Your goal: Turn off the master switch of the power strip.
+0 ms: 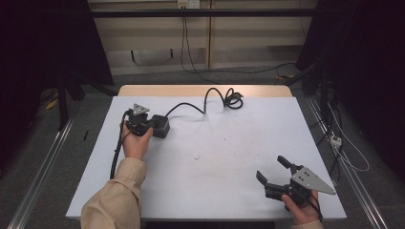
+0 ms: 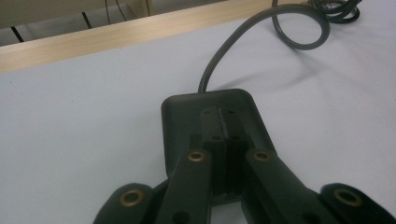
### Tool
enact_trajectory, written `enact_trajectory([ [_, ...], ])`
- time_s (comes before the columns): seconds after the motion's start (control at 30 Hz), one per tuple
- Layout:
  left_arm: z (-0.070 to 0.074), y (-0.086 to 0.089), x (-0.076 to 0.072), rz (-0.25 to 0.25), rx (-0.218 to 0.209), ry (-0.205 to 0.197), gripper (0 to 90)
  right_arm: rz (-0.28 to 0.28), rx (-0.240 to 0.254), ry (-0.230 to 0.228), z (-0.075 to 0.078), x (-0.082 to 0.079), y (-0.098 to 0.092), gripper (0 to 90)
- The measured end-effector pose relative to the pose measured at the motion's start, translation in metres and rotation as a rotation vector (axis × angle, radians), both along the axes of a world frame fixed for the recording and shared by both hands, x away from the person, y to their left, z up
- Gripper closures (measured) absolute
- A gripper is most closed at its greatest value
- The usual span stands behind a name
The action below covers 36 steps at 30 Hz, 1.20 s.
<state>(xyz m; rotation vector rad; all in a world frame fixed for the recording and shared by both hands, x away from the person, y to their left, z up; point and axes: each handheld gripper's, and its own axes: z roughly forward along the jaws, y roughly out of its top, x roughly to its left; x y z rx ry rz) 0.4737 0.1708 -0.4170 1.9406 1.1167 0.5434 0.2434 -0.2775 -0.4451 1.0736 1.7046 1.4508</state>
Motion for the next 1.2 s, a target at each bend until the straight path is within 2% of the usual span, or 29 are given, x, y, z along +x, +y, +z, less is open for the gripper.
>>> enact_trajectory([
  [0.1,-0.001,0.001,0.0,0.003,-0.014,-0.003,90.0,-0.005,-0.002,-0.003,0.0,0.0,0.0,7.4],
  [0.27,-0.001,0.004,0.002,0.013,-0.065,0.025,90.0,-0.008,0.001,-0.003,0.0,0.0,0.0,7.4],
  [0.4,0.0,0.003,0.002,0.01,-0.096,0.019,90.0,-0.002,-0.006,-0.009,0.001,0.0,0.001,7.4],
  [0.47,0.0,0.003,0.002,0.004,-0.092,0.02,90.0,0.0,-0.01,-0.009,0.001,0.0,0.002,7.4],
  [0.57,0.0,0.003,0.003,0.01,-0.108,0.026,90.0,0.0,-0.013,-0.012,0.001,0.0,0.002,7.4],
  [0.67,0.001,0.005,0.003,0.014,-0.099,0.025,88.9,-0.003,-0.011,-0.014,0.001,0.0,0.001,7.4],
  [0.73,0.002,0.006,0.002,0.025,-0.113,0.023,84.9,-0.004,-0.011,-0.012,0.001,0.0,0.001,7.4],
  [0.87,0.007,0.009,0.0,0.015,-0.161,0.014,77.6,0.0,-0.013,-0.011,0.001,0.0,0.002,7.3],
  [0.9,0.008,0.009,0.0,0.007,-0.154,0.015,76.2,-0.001,-0.014,-0.011,0.001,0.0,0.002,7.4],
  [1.0,0.01,0.01,-0.003,0.004,-0.168,0.02,67.8,0.002,-0.017,-0.011,0.001,0.0,0.002,7.4],
  [1.13,0.016,0.009,-0.008,-0.011,-0.184,0.035,50.6,0.003,-0.018,-0.008,0.001,0.0,0.003,7.3],
  [1.2,0.019,0.009,-0.011,-0.041,-0.191,0.031,47.1,0.005,-0.017,-0.008,0.0,0.0,0.003,7.4],
])
